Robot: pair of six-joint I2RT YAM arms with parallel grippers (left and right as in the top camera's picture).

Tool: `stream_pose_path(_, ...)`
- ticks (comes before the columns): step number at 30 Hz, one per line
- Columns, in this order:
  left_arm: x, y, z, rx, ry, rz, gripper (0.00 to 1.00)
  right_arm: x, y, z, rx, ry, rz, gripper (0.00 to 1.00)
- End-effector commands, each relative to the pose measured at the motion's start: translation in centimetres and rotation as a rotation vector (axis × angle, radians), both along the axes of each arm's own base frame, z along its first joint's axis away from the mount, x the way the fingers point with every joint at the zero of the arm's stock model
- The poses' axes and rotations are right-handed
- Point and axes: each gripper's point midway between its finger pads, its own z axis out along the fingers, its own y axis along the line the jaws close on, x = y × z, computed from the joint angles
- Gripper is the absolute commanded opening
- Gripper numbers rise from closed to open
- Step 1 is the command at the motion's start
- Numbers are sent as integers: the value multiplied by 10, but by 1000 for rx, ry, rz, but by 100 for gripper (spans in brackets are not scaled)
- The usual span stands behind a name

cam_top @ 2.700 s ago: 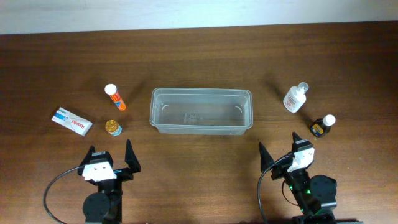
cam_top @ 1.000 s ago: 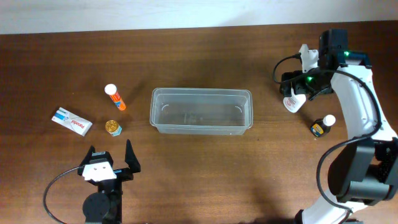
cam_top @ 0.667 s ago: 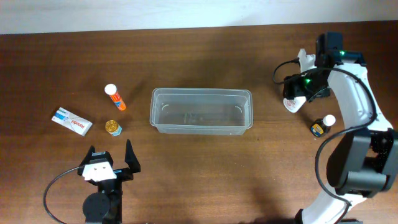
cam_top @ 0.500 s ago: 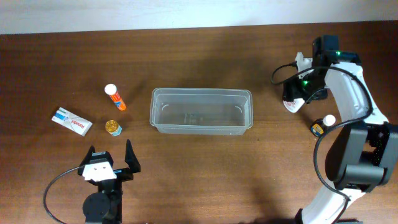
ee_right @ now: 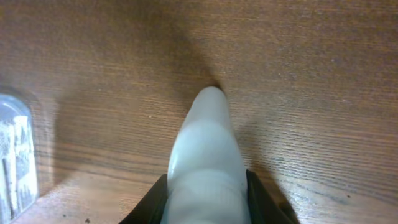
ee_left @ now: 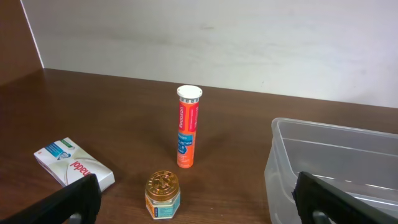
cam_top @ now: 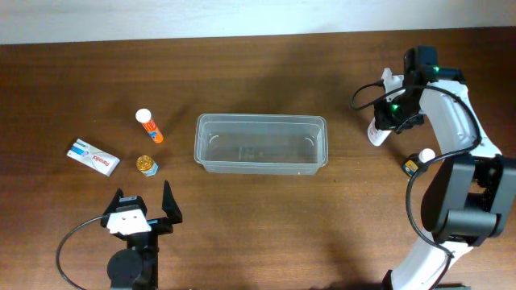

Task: Pack container
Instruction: 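Carry the lotion bottle over the container's right end and lower it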

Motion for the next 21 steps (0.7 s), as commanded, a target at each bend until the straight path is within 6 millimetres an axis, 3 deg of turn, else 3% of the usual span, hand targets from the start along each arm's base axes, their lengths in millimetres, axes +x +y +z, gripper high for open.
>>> stream_pose_path(1,0,1,-2,16,0,4,99,3,-5,-1,-7,-3,-18,17)
stream_pose_path(6,0,1,-2,16,0,4,99,5,-1,11,22,-7,-38,13)
stream_pose_path(11,0,1,-2,16,0,4,99,11,6,62,69,-33,-64,12)
stream_pose_path(12,0,1,-2,16,0,4,99,11,10,85,91,-47,-62,12)
stream_pose_path(14,0,1,-2,16,0,4,99,9,14,107,108,-57,-76,12)
stream_pose_path(17,0,1,-2,16,0,4,99,3,27,140,142,-74,-60,11)
stream_pose_path(21,0,1,-2,16,0,4,99,-8,53,171,151,-85,-13,11)
